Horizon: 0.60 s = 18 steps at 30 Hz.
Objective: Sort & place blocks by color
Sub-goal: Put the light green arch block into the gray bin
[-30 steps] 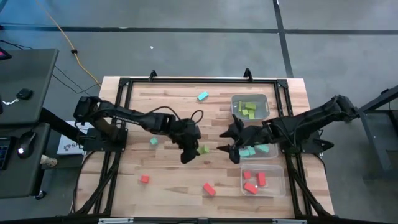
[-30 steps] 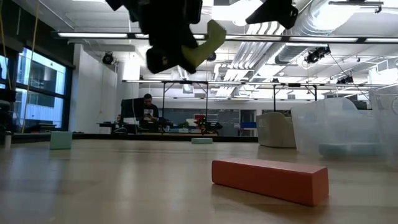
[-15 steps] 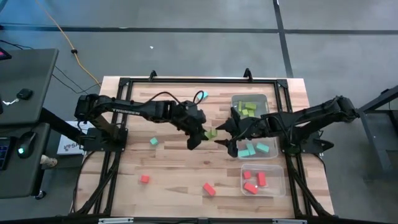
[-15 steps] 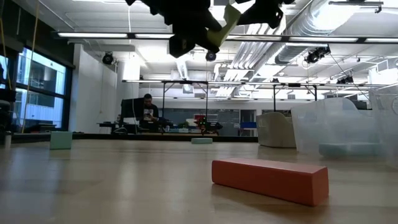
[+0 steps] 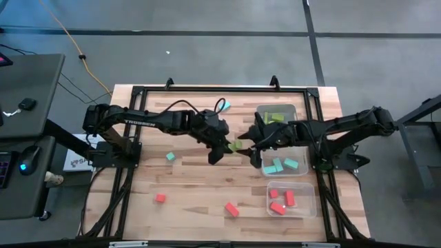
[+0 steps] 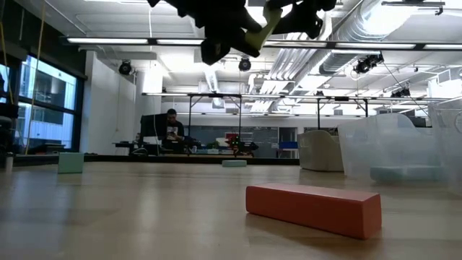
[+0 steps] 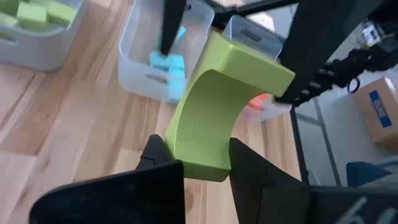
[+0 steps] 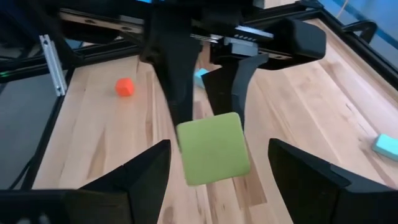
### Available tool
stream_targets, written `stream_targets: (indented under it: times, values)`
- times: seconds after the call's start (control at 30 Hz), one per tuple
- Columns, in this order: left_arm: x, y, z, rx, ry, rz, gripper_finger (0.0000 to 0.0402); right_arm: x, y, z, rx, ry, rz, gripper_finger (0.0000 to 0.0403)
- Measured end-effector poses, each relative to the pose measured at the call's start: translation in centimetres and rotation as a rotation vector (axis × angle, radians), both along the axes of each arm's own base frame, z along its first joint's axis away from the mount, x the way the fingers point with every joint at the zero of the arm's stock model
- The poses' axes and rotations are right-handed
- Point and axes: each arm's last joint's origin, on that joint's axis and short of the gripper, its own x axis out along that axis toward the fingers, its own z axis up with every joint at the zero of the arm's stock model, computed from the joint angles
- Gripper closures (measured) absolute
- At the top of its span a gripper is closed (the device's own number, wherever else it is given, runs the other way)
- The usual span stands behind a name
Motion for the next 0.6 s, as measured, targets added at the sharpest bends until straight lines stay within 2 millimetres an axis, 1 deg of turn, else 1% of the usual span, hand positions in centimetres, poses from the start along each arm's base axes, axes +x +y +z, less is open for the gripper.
stream_targets:
  times: [0.2,0.3,0.4,0.57,0.6]
  values:
    - [0.12,0.13,0.21,0.002,-0.024,0.004,0.0362,0.05,-0.49,0.00,0.002,0.000,-0.019,0.0144]
    - [0.12,0.17,0.21,0.004,-0.025,0.004,0.0362,0.06,-0.50,0.00,0.002,0.000,-0.019,0.0158]
    - [0.13,0.21,0.23,0.005,-0.028,0.005,0.0362,0.06,-0.48,0.00,0.007,0.000,-0.011,0.0196]
    - [0.08,0.45,0.22,0.002,-0.025,0.008,0.0362,0.04,-0.45,-0.04,0.019,0.005,-0.007,0.0287]
    - [0.06,0.53,0.21,0.001,-0.025,0.009,0.0362,0.03,-0.45,-0.05,0.019,0.006,-0.007,0.0290]
